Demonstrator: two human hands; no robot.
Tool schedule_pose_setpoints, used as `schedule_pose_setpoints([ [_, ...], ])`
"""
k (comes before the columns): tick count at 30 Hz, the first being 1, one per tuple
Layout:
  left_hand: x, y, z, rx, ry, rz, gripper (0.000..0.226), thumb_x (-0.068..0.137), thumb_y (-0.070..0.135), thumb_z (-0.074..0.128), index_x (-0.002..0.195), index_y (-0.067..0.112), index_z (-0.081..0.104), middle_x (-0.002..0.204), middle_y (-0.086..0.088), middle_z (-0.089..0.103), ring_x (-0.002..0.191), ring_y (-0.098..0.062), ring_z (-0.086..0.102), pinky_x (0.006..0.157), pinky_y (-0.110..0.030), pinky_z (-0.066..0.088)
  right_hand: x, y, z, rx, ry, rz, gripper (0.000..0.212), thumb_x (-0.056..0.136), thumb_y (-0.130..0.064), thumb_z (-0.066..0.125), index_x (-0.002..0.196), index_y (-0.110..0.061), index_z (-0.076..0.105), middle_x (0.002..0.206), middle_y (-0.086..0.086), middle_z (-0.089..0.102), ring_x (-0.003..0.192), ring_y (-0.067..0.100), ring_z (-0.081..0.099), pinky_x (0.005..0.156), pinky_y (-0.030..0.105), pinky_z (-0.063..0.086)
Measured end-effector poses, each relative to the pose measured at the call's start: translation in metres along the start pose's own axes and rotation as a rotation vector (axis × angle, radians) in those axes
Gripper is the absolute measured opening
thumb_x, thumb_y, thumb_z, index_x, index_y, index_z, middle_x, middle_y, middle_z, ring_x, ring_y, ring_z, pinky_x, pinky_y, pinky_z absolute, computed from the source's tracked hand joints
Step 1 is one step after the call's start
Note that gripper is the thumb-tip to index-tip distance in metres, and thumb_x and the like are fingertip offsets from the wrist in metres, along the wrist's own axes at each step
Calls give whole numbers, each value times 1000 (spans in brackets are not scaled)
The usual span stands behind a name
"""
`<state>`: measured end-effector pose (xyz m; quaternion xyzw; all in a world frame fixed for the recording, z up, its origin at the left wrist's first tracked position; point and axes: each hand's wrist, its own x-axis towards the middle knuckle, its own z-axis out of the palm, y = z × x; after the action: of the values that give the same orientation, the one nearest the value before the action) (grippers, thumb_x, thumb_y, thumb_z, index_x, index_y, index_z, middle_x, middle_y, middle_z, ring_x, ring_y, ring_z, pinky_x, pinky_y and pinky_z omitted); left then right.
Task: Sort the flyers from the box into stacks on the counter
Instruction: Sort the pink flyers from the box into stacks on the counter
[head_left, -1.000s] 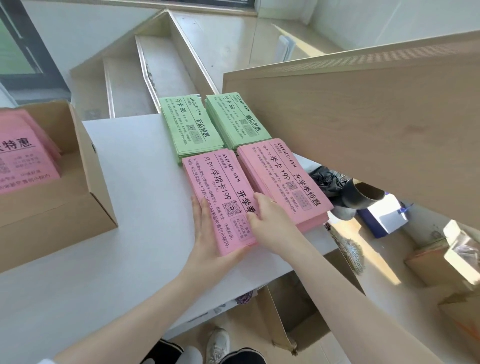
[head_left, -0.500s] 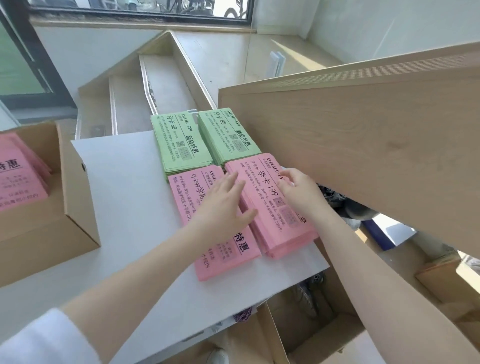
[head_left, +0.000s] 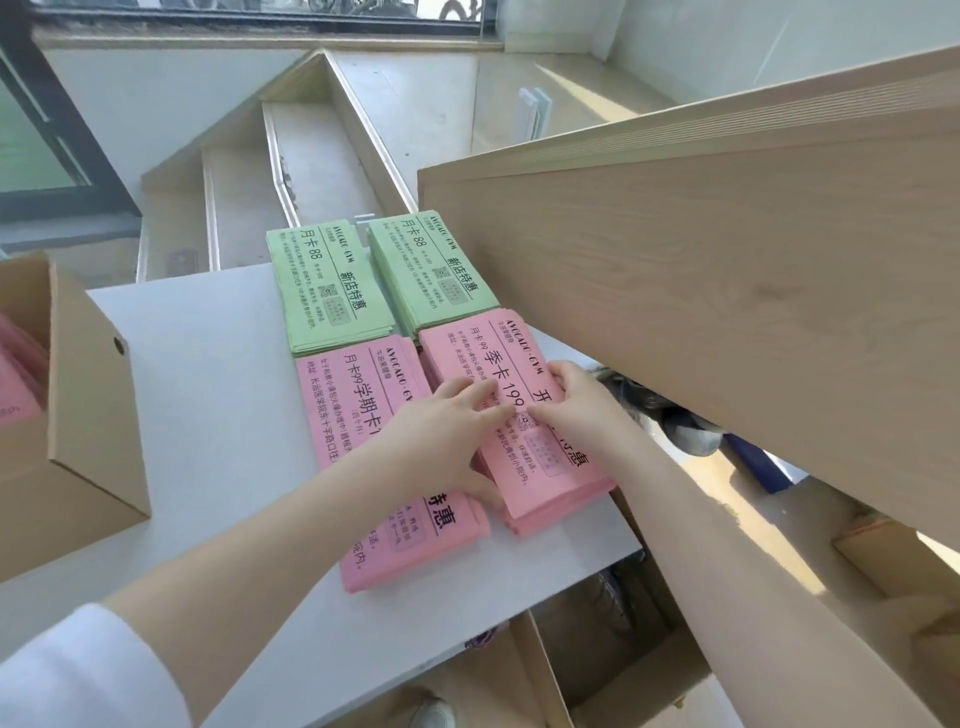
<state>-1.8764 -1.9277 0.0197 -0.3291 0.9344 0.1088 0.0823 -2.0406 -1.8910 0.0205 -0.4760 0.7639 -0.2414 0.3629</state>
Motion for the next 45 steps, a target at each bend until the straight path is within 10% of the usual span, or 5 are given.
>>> schedule_pose_setpoints([
  [12, -43, -16, -29, -179, 164, -58, 90, 71, 66, 58, 146, 34, 18, 151, 16, 21, 137, -9, 23, 106, -32, 31, -24, -29, 0, -192, 201, -260, 49, 92, -24, 53, 138, -14, 38, 142, 2, 39, 130, 16, 36, 95, 21, 28],
  [23, -239, -137, -36, -441, 685, -587, 26, 83, 26, 62, 109, 26, 56, 98, 14, 62, 89, -9, 60, 81, -29, 44, -62, -175, 142, -5, -207, -709, 15, 90, -13, 55, 101, -17, 65, 97, -9, 63, 94, 7, 59, 85, 18, 44],
  [33, -359, -330, -33, -160, 507, -642, 32, 89, 20, 55, 120, 14, 54, 120, -1, 59, 108, -19, 55, 92, -35, 45, -59, -310, 315, -393, -144, -1003, 27, 91, -17, 50, 116, -11, 58, 117, 4, 56, 102, 19, 55, 88, 35, 45],
  [37, -363, -381, -27, -21, 445, -574, 38, 87, 17, 55, 125, 12, 53, 126, -6, 54, 117, -26, 47, 94, -39, 41, -30, -337, 363, -676, 10, -771, 37, 92, -21, 49, 124, -3, 43, 125, 14, 44, 112, 34, 46, 89, 41, 40],
  [45, -336, -411, -12, 201, 256, -415, 57, 94, 24, 46, 146, 27, 22, 155, -7, 14, 140, -25, 18, 114, -38, 14, 12, -326, 366, 137, -117, 13, 42, 95, -15, 48, 134, -6, 35, 126, 13, 54, 109, 27, 55, 87, 36, 48],
])
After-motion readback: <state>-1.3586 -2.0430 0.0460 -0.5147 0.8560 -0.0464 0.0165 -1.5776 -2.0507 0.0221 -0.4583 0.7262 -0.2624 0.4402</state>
